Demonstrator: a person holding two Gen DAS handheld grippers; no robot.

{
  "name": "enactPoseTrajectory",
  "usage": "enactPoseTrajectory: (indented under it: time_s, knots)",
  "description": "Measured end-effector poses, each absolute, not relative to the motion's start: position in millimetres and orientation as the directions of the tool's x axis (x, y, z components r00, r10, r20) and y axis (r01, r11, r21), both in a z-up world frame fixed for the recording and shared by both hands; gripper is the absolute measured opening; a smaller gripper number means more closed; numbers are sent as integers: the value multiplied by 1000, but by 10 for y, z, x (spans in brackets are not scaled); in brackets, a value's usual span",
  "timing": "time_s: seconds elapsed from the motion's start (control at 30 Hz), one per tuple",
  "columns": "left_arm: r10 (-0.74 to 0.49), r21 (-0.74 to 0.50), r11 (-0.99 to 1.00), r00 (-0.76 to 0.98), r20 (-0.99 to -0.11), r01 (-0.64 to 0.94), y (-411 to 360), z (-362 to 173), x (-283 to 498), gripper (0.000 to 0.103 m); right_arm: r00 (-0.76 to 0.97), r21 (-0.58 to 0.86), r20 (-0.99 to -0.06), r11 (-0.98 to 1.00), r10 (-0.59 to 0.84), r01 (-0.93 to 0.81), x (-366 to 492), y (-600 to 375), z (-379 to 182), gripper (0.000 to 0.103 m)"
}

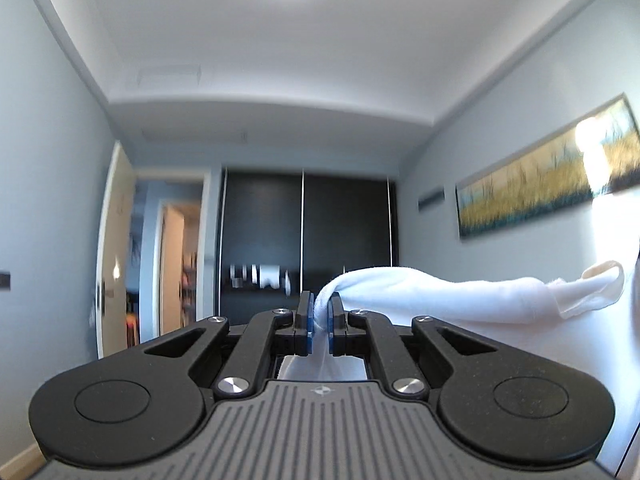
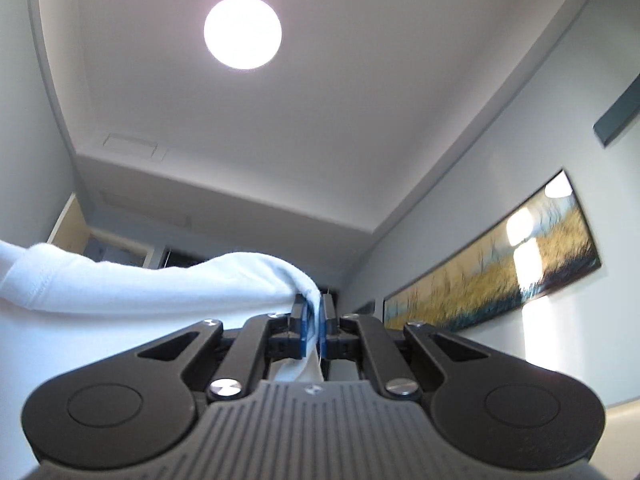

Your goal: Fold clothes

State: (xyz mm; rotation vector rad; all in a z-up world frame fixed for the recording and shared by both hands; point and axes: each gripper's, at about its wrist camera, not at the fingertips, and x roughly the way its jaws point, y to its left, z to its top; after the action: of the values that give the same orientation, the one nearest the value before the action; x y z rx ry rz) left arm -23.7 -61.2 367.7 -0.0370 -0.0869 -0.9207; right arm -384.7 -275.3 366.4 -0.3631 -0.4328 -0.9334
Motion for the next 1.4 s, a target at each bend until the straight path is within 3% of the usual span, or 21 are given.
enactPoseTrajectory:
  time_s: [0.27,0.5,0.6,1.03,1.23,1.4]
  knots:
    - [-749,9,640,627,-217,768,-1531,2951,629,5,610,-145,223,593,-760,792,-2980,-3689,2922,6]
    - [-641,51,691,644,-418,721,-2369,1971,1513,5,623,-147,-79,627,-779,765,-1862,-4597,2061,6]
    - [-589,39,720,640,-494,693,-2807,1606,1899,5,595,-207,-152,614,-789,762,-1339,-4934,1693,6]
    - [-426,137,749,629,-651,649,-4051,296,2795,5,433,-244,-417,557,-799,793,144,-6360,679,6]
    - [-336,179,731,575,-746,659,-4366,-457,3042,5,354,-296,-567,585,-744,755,662,-6816,-141,6]
    - [-295,204,716,554,-779,668,-4504,-836,3142,5,326,-304,-621,602,-713,739,903,-6996,-644,6]
